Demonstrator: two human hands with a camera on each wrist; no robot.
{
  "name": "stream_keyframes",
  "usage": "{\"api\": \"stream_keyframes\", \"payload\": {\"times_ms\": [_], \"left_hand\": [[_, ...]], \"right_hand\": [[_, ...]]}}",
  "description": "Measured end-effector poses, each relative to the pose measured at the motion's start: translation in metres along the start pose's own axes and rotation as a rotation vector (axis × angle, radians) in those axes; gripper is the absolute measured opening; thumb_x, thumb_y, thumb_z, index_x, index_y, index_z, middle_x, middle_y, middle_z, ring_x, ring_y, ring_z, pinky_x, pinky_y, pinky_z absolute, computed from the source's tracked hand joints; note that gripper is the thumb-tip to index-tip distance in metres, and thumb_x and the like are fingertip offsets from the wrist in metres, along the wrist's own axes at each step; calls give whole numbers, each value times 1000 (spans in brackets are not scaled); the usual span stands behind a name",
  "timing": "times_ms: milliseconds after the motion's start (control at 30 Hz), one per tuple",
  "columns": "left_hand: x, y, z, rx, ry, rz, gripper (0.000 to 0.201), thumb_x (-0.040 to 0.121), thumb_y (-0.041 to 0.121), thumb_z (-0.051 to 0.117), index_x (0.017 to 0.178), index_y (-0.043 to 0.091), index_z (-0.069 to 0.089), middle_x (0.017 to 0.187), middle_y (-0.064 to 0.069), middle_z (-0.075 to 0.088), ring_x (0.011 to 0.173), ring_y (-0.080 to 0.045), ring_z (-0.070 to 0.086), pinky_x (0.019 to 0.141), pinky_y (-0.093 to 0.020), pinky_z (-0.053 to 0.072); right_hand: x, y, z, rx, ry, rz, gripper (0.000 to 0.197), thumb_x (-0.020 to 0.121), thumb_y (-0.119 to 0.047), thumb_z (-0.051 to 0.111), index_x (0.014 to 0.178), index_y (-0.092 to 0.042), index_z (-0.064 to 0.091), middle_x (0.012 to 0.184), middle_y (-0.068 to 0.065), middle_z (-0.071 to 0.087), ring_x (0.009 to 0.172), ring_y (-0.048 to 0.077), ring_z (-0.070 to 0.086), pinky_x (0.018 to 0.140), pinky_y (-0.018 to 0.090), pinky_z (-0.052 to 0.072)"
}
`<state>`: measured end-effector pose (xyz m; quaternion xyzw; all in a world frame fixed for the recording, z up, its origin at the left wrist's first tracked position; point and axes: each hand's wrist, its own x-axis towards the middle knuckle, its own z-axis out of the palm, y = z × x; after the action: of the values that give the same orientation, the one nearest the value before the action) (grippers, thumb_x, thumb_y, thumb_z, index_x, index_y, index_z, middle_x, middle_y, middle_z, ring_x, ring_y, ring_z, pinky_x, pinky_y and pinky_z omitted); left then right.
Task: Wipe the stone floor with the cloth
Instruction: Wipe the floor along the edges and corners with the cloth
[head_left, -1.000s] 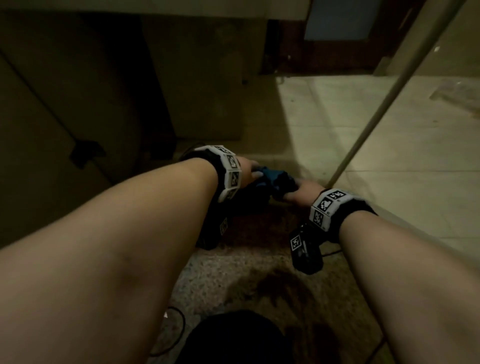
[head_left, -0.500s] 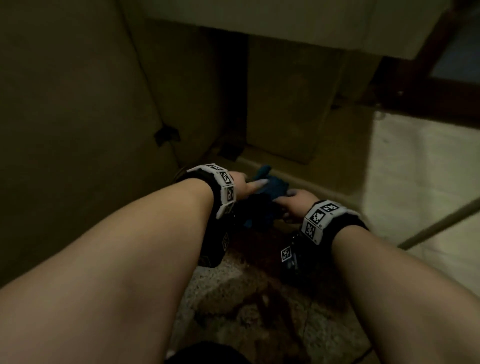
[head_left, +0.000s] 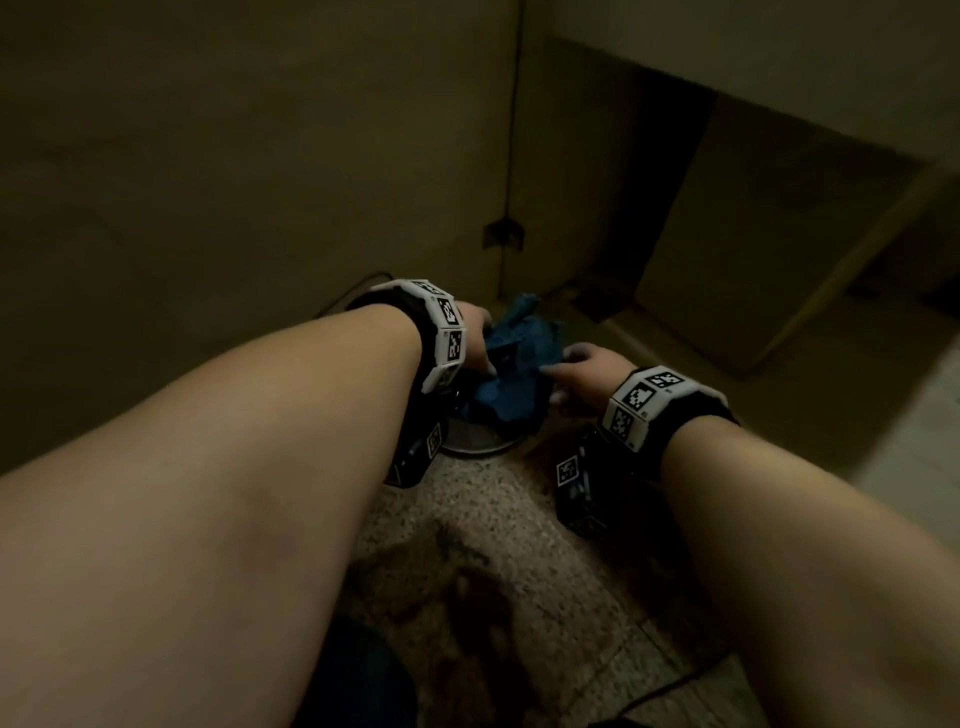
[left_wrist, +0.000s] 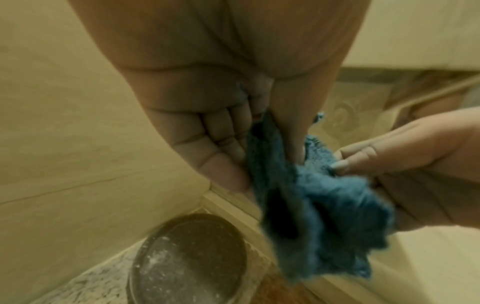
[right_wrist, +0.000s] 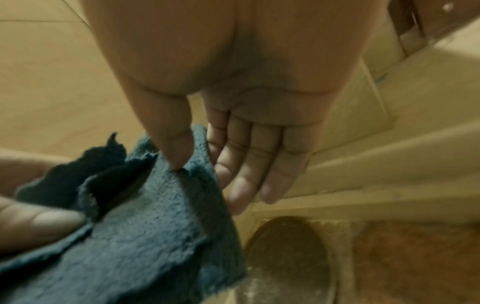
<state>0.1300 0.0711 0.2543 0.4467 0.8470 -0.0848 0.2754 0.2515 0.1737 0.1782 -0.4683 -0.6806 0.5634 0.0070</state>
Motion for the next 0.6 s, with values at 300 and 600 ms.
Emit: {"api": "stream_keyframes", "payload": {"times_ms": [300, 600], "left_hand": [[38, -85, -17, 30, -34, 116, 56, 98, 31, 50, 147, 12, 29, 143, -8, 43, 127, -26, 46, 96, -32, 39], [61, -122, -26, 97, -32, 55, 42, 101, 19, 40, 141, 10, 36, 138, -14, 46, 113, -29, 51, 86, -33, 40]], "right_hand": [[23, -46, 69, -62, 96, 32, 34, 88, -19, 67, 116, -15, 48, 79, 6, 60, 62, 20, 58, 73, 38, 50], [49, -78, 103, -66, 62, 35, 37, 97, -22, 53, 131, -14, 42, 99, 13, 57, 83, 28, 61, 78, 40, 50]]}}
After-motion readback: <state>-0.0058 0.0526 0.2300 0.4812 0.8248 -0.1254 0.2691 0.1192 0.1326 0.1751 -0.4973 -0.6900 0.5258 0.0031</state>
